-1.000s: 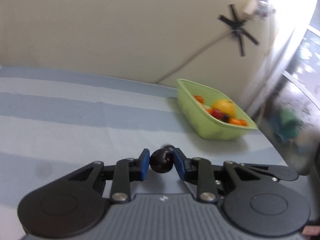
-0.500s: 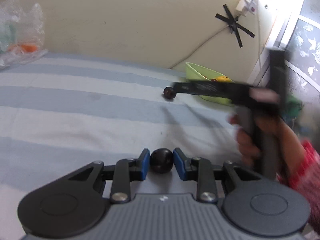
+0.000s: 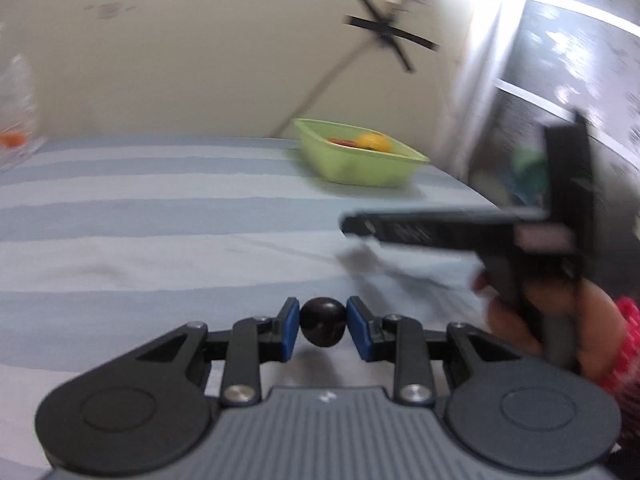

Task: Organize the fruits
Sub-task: 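Hold both dark tomatoes and move both tools back toward the basket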

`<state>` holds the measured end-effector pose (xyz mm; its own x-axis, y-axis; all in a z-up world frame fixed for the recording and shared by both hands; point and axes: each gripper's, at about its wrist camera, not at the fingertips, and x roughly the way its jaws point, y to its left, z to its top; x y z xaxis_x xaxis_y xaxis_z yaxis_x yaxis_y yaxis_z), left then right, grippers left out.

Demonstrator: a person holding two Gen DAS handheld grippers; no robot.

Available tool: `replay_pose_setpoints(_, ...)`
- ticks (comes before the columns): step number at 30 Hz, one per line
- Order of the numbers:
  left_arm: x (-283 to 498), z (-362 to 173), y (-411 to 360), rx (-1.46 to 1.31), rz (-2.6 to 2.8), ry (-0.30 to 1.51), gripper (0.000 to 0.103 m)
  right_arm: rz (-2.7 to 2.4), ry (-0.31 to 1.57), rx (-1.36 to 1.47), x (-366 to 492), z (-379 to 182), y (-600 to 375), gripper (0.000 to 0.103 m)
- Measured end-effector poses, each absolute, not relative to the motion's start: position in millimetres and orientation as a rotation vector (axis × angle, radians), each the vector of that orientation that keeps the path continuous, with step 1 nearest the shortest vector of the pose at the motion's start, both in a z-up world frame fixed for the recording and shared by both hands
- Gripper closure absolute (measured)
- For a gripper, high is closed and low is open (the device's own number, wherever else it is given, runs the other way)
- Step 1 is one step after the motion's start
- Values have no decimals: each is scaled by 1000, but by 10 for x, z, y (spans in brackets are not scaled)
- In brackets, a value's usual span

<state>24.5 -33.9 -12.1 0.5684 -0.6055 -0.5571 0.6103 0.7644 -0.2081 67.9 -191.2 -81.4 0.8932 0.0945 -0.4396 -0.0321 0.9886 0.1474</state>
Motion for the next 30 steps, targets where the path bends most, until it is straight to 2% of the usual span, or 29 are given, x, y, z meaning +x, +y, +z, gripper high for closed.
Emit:
replay_pose_setpoints(6,57,-214,-626,74,-788,655,76,-59,444,173,-316,-1080,-2092,77)
replay_pose_setpoints(9,6,-245,-700,111,-774,643,76,-96,453,185,-537,-1167,-2085,77)
replay_pose_setpoints(30,-102,-231,-639,137,-685,634,74,-125,469,271,-657,-1185,-2100,76)
